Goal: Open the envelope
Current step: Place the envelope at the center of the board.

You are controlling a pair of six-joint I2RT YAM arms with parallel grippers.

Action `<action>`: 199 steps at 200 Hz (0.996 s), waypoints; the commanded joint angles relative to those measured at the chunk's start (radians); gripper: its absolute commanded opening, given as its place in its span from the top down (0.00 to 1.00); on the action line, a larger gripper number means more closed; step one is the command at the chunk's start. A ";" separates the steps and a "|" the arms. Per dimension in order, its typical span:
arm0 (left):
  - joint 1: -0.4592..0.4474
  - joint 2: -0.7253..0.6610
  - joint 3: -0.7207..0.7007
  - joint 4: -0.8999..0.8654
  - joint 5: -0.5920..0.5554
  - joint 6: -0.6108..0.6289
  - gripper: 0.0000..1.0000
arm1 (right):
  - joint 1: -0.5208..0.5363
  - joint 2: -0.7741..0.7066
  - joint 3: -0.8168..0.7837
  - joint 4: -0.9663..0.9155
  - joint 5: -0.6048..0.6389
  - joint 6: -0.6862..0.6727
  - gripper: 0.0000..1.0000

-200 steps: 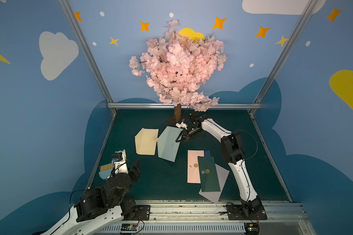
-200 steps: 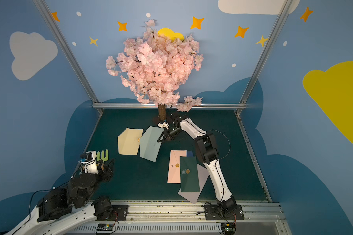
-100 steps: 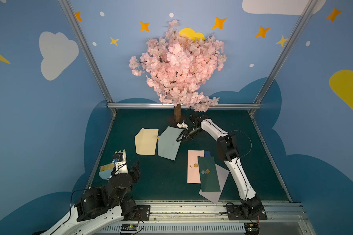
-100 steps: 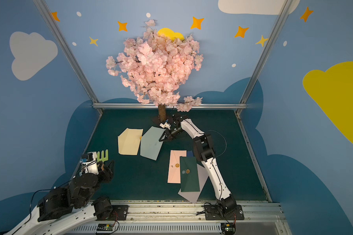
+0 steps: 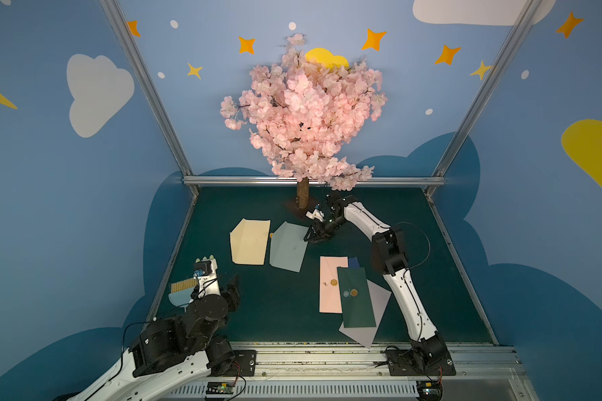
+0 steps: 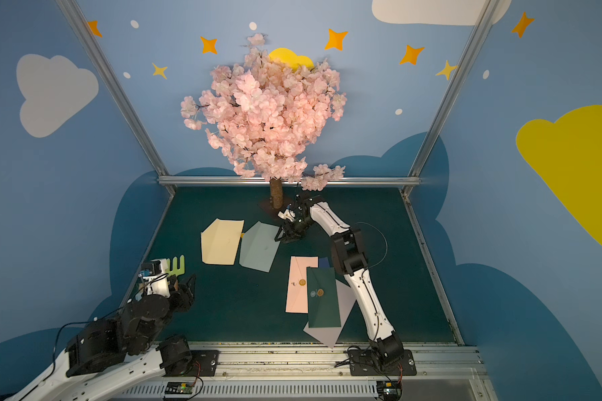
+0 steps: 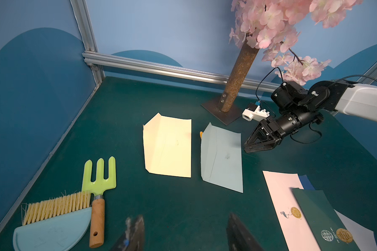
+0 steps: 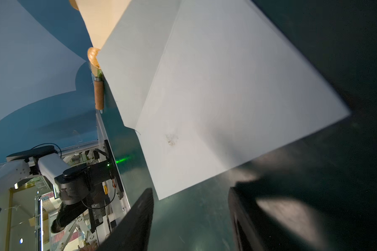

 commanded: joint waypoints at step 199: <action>0.000 -0.053 0.009 -0.026 0.013 0.005 0.40 | 0.337 -0.312 -0.475 0.171 0.169 0.145 0.45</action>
